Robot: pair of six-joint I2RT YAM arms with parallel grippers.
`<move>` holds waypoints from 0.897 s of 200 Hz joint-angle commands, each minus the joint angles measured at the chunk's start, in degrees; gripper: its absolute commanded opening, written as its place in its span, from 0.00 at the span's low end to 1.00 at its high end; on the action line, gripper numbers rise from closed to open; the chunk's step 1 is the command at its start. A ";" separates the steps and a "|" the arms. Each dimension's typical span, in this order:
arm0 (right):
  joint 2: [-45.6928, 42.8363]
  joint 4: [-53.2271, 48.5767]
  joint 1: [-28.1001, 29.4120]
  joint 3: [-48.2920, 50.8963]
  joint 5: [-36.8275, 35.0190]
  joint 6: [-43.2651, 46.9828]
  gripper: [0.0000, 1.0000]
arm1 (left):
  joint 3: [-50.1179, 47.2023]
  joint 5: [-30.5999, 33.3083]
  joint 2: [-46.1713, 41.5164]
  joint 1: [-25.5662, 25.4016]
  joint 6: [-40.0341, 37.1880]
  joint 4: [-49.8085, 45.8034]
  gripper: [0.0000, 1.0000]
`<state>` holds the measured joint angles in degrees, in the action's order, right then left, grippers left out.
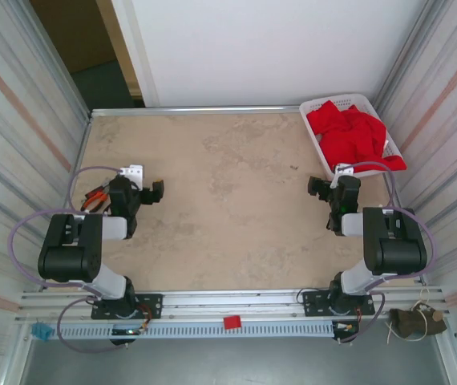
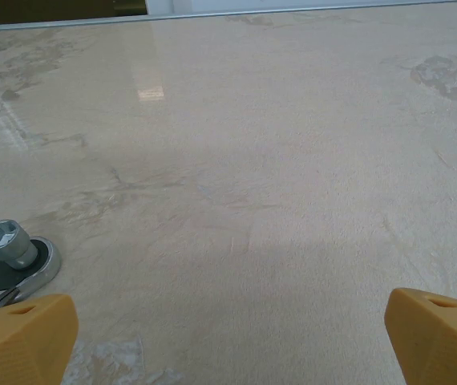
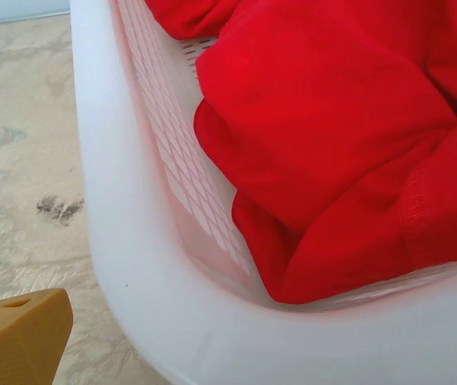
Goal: Fold the inside-out t-shirt
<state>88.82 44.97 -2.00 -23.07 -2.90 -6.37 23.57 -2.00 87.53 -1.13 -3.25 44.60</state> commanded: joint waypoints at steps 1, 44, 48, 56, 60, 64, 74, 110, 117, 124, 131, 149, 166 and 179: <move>-0.61 1.02 -0.11 -0.21 1.05 1.03 0.99 | 0.37 -1.75 -0.87 0.46 -0.85 -0.01 0.99; -0.53 1.00 -0.06 -0.27 1.11 1.05 0.99 | 0.51 -1.11 -0.87 0.16 -1.06 -0.23 0.99; -0.57 1.00 -0.04 -0.29 1.09 1.05 0.99 | 0.58 -1.09 -0.87 0.16 -1.06 -0.19 0.99; -0.49 0.97 -0.08 -0.27 1.20 1.01 0.99 | 0.55 -1.02 -0.95 0.16 -1.05 -0.21 0.99; -0.57 0.93 -0.09 -0.27 1.19 1.01 0.99 | 0.51 -0.91 -0.95 0.11 -1.06 -0.21 0.99; -0.53 0.93 -0.17 -0.27 1.19 1.01 0.99 | 0.51 -0.82 -0.95 0.03 -1.06 -0.21 0.99; -0.41 0.84 -0.34 -0.36 1.58 0.92 0.99 | 0.51 -0.81 -0.87 -0.02 -1.06 -0.21 0.99; -0.48 0.82 -0.36 -0.41 1.64 0.92 0.99 | 0.49 0.07 -0.87 -0.45 -1.24 -0.12 0.99; -0.53 0.76 -0.37 -0.40 1.67 0.92 0.99 | 0.58 -0.04 -0.78 -0.37 -1.15 -0.13 0.99; -0.47 0.77 -0.41 -0.40 1.64 0.90 0.99 | 0.61 -0.08 -0.78 -0.35 -1.15 -0.21 0.99; -0.42 0.70 -0.40 -0.42 1.67 0.92 0.99 | 0.60 -0.14 -0.73 -0.32 -1.15 -0.28 0.99; -0.32 0.56 -0.46 -0.49 1.67 0.80 0.99 | 0.71 -0.45 -0.68 -0.11 -1.06 -0.42 0.99; -0.52 0.62 -0.38 -0.44 1.78 0.82 0.99 | 0.47 -0.62 -0.82 -0.02 -0.97 -0.13 0.99; -3.07 -0.06 1.14 -0.96 -3.11 1.65 0.99 | 0.84 -0.53 -1.38 -0.09 -1.33 -0.14 0.99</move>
<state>88.79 44.97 -1.98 -23.07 -2.57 -6.37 23.57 -2.50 87.53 -1.23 -3.25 44.56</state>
